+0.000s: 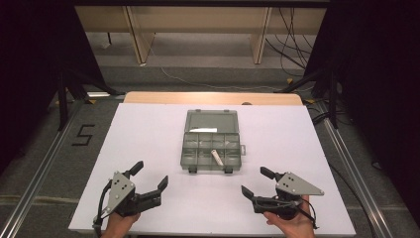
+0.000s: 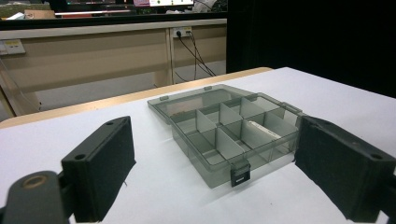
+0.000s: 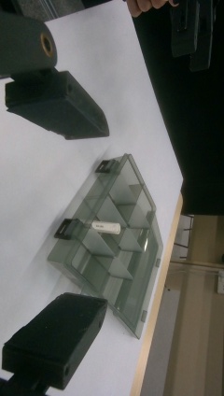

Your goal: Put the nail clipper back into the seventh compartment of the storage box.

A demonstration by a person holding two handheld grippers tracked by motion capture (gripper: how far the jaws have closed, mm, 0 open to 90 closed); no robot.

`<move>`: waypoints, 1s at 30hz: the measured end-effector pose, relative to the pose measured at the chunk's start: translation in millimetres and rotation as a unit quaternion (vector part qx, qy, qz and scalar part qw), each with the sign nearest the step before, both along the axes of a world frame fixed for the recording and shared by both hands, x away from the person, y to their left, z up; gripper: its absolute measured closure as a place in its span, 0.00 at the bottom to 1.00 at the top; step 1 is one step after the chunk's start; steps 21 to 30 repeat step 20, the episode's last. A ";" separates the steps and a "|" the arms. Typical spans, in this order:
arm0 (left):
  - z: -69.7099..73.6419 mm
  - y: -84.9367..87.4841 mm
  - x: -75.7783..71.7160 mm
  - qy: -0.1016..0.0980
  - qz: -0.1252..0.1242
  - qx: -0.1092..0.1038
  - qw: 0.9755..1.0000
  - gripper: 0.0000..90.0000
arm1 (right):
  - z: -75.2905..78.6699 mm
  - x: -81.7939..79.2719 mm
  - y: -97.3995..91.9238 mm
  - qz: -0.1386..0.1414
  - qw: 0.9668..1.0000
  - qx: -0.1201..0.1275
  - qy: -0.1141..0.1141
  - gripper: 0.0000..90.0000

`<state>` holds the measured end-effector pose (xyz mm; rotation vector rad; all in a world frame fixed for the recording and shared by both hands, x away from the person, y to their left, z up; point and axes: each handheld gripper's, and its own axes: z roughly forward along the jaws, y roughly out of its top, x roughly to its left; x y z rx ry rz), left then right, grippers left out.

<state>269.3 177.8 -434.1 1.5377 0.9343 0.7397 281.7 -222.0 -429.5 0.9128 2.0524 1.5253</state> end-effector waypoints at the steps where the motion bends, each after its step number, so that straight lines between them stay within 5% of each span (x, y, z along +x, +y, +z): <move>1: 0.3 0.2 -0.3 0.002 0.001 0.003 1.000 0.13 | 0.4 0.1 -0.4 0.003 1.000 -0.001 0.003 0.18; 30: 0.2 -0.1 -0.3 0.002 0.000 0.002 1.000 0.13 | 0.6 2.4 -3.6 -0.003 1.000 0.005 -0.002 0.18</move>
